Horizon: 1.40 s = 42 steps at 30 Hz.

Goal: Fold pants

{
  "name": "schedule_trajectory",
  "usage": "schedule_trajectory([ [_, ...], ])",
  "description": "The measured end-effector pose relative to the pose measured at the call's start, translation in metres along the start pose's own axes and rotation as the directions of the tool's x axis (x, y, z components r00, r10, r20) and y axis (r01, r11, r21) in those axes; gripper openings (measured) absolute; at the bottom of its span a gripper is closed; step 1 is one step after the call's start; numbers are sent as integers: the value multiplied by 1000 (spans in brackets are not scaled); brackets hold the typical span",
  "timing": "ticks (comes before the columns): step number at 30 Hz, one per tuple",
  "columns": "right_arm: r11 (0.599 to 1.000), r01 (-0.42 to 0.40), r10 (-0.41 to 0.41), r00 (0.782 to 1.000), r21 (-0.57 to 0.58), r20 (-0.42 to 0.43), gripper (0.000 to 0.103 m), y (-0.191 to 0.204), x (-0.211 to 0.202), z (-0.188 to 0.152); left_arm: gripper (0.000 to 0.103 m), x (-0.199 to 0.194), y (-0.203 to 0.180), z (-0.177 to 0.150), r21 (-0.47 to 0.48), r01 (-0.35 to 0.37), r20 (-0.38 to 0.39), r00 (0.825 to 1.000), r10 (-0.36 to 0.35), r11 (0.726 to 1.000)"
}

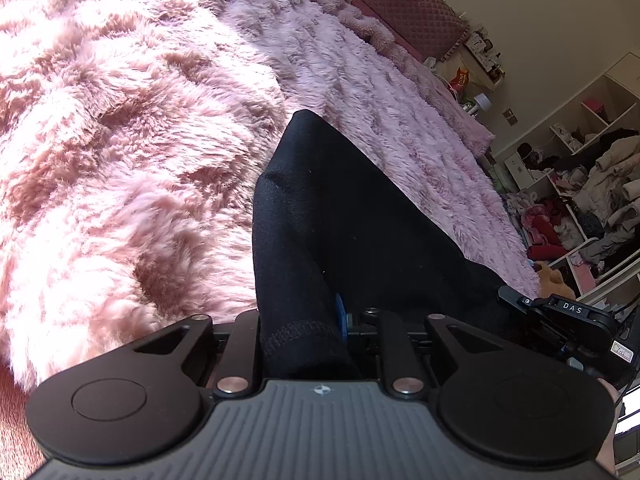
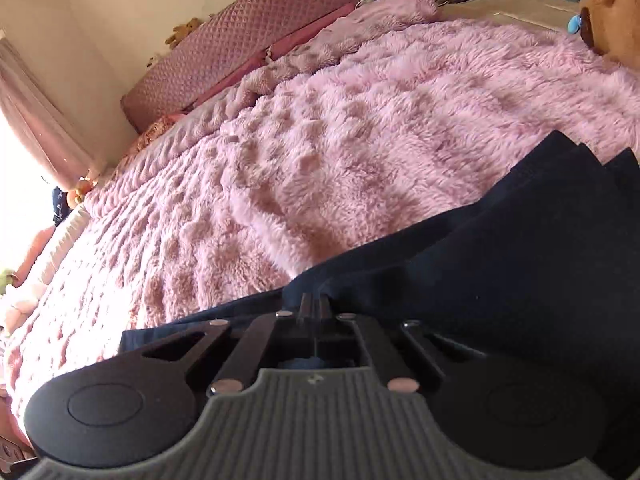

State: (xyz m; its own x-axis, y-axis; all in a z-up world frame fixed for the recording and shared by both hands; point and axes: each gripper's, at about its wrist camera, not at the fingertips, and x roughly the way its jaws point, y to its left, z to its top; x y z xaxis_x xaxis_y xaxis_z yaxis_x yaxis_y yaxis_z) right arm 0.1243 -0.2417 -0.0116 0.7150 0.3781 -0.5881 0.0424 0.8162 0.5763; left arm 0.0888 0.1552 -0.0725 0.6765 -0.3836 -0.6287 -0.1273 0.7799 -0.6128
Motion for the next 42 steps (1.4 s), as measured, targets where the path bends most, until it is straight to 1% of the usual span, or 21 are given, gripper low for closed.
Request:
schedule_trajectory([
  [2,998,-63,63,997,-11,-39,3,-4,8,5,19,0,0,1,-8,-6,0,1000,6,1000],
  [3,998,-67,66,996,-20,-62,1,-5,11,6,18,-1,-1,2,-16,-12,3,1000,12,1000],
  [4,1000,-28,27,998,-9,-47,0,-7,11,7,16,-2,-2,2,-27,-15,9,1000,15,1000],
  [5,1000,-12,13,1000,18,-19,0,-7,9,5,13,-2,-5,3,-37,-15,18,1000,15,999],
  [7,998,-58,58,998,12,5,1,-5,-5,4,10,-7,-11,4,-44,-18,38,999,20,999],
  [9,991,-100,96,994,-85,-41,1,10,-16,-2,9,-12,-24,5,-3,-39,56,998,39,999],
  [11,981,-108,99,993,-160,-65,1,26,-20,-17,9,-19,-50,9,68,-97,86,992,91,993],
  [12,978,-121,111,991,-169,-69,1,31,-19,-24,9,-22,-62,10,94,-107,95,991,99,990],
  [13,977,-138,121,987,-165,-109,1,35,-14,-31,9,-26,-76,11,123,-113,109,989,99,986],
  [15,981,-117,75,965,-156,-251,0,40,8,-42,9,-35,-96,9,141,-95,139,987,76,985],
  [16,982,-74,21,957,-173,-289,0,42,16,-49,9,-40,-106,7,144,-70,147,988,49,987],
  [18,985,-55,5,958,-166,-286,0,41,17,-49,9,-46,-123,4,152,-29,155,988,5,988],
  [19,988,-59,17,959,-142,-282,0,39,14,-44,9,-48,-133,2,164,-24,166,986,-4,986],
  [20,989,-68,34,968,-130,-250,0,36,6,-35,9,-50,-143,0,180,-23,173,985,-9,983],
  [22,987,-73,52,989,-143,-140,1,28,-18,-12,9,-54,-159,-2,202,-1,180,983,-37,979],
  [24,986,-38,29,998,-165,-54,3,17,-39,13,9,-55,-174,-4,213,38,180,981,-77,976],
  [27,985,37,-35,999,-169,9,3,-8,-64,39,9,-51,-198,-7,222,96,164,977,-134,970],
  [31,982,150,-140,986,-117,86,3,-46,-90,60,9,-36,-230,-11,232,155,138,972,-190,960],
  [35,986,166,-163,980,-19,114,3,-81,-106,71,9,-12,-259,-18,226,197,104,969,-224,954],
  [38,987,161,-163,978,24,131,3,-97,-116,75,9,10,-278,-32,232,206,73,971,-228,951],
  [42,989,136,-145,977,63,158,3,-111,-125,76,9,42,-304,-62,291,130,48,988,-150,948],
])
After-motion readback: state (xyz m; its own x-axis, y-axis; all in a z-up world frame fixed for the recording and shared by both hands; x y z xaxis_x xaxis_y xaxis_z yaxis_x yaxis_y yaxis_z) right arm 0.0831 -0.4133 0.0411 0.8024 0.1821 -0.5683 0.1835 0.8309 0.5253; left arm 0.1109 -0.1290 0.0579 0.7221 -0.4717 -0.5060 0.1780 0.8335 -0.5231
